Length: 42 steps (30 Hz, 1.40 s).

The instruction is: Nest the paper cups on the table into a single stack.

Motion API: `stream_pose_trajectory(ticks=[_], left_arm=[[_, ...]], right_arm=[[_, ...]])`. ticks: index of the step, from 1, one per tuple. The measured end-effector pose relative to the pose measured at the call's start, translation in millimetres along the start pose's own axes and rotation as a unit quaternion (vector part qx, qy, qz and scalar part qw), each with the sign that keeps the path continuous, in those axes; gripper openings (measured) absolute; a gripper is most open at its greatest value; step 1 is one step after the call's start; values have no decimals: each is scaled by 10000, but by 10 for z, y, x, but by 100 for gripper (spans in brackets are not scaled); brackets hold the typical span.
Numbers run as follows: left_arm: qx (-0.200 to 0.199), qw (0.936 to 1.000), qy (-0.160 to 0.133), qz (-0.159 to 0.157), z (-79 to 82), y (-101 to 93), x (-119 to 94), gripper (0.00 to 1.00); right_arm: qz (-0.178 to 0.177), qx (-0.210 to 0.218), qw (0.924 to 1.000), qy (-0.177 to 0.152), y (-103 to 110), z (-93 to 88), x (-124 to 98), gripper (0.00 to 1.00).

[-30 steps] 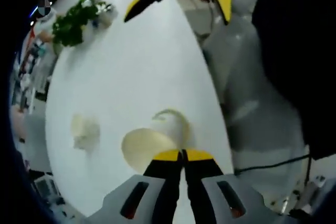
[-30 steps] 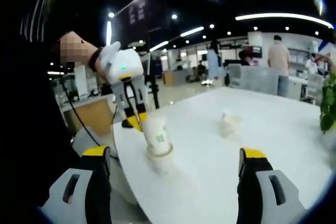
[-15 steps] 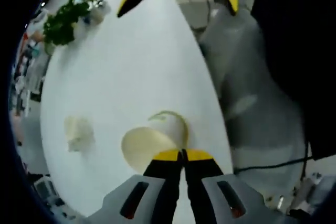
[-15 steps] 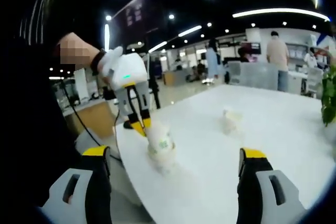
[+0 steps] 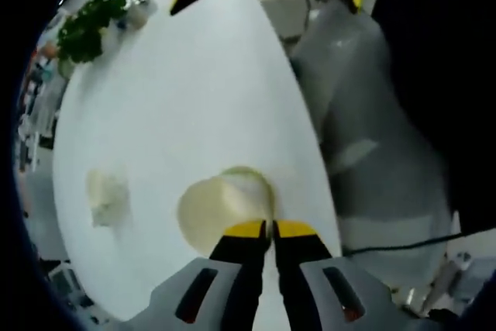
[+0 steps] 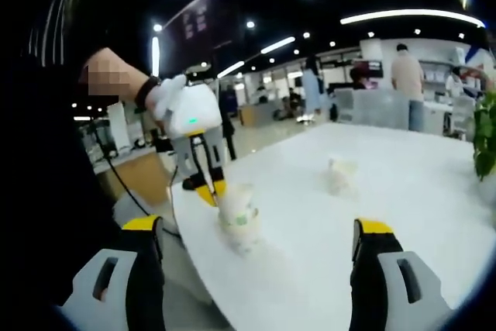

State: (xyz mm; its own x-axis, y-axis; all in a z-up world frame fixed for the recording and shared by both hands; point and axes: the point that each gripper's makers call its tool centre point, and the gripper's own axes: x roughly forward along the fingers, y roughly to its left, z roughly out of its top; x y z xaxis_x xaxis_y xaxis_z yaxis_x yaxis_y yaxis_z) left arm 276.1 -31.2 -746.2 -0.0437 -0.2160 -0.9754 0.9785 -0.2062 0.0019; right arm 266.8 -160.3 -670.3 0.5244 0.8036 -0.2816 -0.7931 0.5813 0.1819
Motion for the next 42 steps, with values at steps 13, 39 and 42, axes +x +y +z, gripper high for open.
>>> stream_pose_trajectory(ticks=[13,39,42], left_arm=[[-204,9996,45,-206,-6,-31,178,9],[-748,9964,-394,22,28,-65,32,20],[-812,9957,-442,38,29,-65,21,20]], right_arm=[[-45,226,9997,-62,6,-49,-26,100],[-19,360,9993,-93,-11,15,-3,100],[-29,350,9993,-132,-12,43,14,100]])
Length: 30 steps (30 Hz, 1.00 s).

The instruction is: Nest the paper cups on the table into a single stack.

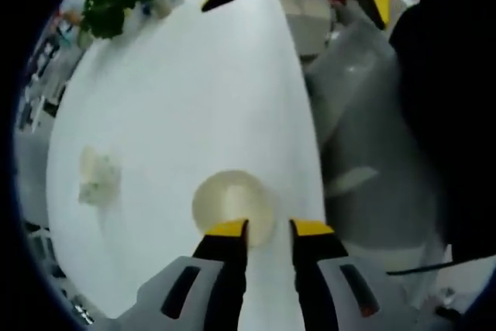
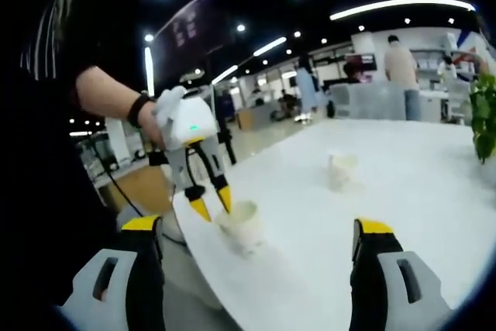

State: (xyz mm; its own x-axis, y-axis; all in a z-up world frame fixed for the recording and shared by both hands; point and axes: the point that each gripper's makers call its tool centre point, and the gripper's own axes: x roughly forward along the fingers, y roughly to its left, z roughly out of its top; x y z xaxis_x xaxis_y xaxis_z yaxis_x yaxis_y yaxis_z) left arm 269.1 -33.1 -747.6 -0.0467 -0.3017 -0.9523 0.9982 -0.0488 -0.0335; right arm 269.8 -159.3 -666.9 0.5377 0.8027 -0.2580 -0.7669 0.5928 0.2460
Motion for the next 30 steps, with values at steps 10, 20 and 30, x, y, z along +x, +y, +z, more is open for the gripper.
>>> stream_pose_trajectory(ticks=[10,20,30], left_arm=[[-649,9967,-457,171,66,81,-74,25],[-1244,9842,-1120,575,89,195,-221,33],[-1571,9737,-1332,979,-34,284,-351,44]], right_arm=[[31,-1,10000,28,34,13,7,100],[6,67,9999,-150,-41,106,7,100],[101,106,9998,-130,-19,159,69,100]])
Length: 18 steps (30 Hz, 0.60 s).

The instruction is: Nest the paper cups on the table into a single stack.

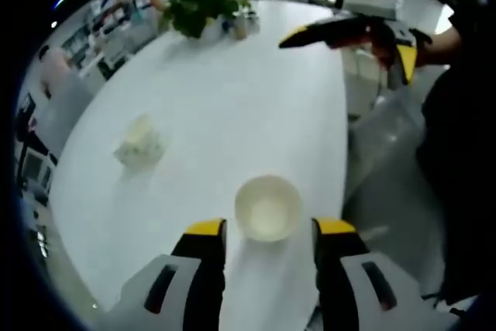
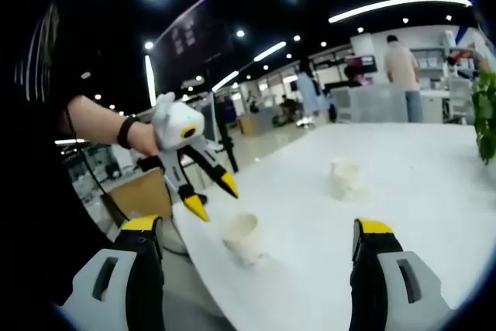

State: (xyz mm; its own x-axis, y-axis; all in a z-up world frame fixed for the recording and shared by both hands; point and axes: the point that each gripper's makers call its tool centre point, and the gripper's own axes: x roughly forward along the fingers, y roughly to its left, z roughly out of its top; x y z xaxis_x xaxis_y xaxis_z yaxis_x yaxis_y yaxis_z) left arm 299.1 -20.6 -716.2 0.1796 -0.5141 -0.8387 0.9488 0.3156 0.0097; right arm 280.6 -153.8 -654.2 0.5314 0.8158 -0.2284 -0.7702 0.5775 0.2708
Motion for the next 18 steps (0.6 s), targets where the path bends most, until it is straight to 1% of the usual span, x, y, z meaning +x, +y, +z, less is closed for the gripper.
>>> stream_pose_trajectory(ticks=[5,7,9,10,12,15,18], left_arm=[[-215,9995,-194,123,-15,27,-88,48],[-367,9990,-197,164,-63,32,-117,48],[-370,9988,-213,222,-110,40,-150,49],[-432,9985,-221,262,-141,53,-175,50],[-500,9980,-259,280,-158,59,-197,51],[-687,9962,-379,385,-200,117,-261,53],[-716,9955,-430,437,-212,145,-289,53]], right_arm=[[28,-32,10000,23,3,28,40,100],[31,-31,10000,38,2,31,46,100],[34,-30,10000,26,0,44,52,100],[42,-18,10000,20,5,55,54,100],[43,-6,10000,11,6,68,56,100],[35,-25,10000,31,1,77,52,100],[33,-24,10000,66,1,70,49,100]])
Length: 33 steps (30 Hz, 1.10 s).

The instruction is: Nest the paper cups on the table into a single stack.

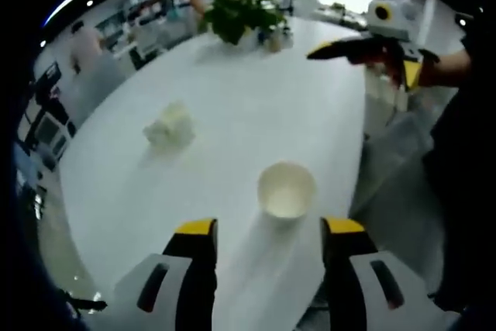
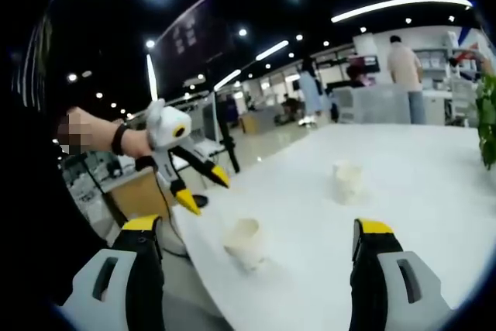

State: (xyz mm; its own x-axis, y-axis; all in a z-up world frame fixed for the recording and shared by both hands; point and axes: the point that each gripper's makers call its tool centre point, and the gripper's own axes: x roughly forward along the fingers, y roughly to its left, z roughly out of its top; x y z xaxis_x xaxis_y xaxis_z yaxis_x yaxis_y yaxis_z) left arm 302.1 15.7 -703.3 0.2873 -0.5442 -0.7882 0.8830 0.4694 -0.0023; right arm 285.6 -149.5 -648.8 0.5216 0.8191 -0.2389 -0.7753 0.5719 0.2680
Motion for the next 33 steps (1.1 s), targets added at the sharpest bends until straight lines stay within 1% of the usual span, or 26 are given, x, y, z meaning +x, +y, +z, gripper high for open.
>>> stream_pose_trajectory(ticks=[5,9,11,14,17,23,30,33], left_arm=[[-74,9998,-125,114,-11,49,-55,54],[-72,9997,-82,205,-70,72,-64,60],[-92,9996,-149,243,-78,78,-79,62],[-273,9992,-167,249,-149,95,-69,65],[-285,9990,-116,325,-206,121,-76,69],[-482,9973,-281,469,-228,215,-144,74],[-724,9935,-610,640,-182,307,-180,90],[-845,9921,-706,606,-172,313,-176,94]], right_arm=[[9,36,10000,4,13,22,5,100],[16,21,10000,2,22,44,20,100],[22,15,10000,3,33,59,28,100],[34,20,10000,-3,42,64,37,100],[44,15,10000,17,57,63,45,100],[29,12,10000,68,50,43,47,100],[26,35,9999,111,18,28,87,100],[45,23,9999,143,11,32,120,100]])
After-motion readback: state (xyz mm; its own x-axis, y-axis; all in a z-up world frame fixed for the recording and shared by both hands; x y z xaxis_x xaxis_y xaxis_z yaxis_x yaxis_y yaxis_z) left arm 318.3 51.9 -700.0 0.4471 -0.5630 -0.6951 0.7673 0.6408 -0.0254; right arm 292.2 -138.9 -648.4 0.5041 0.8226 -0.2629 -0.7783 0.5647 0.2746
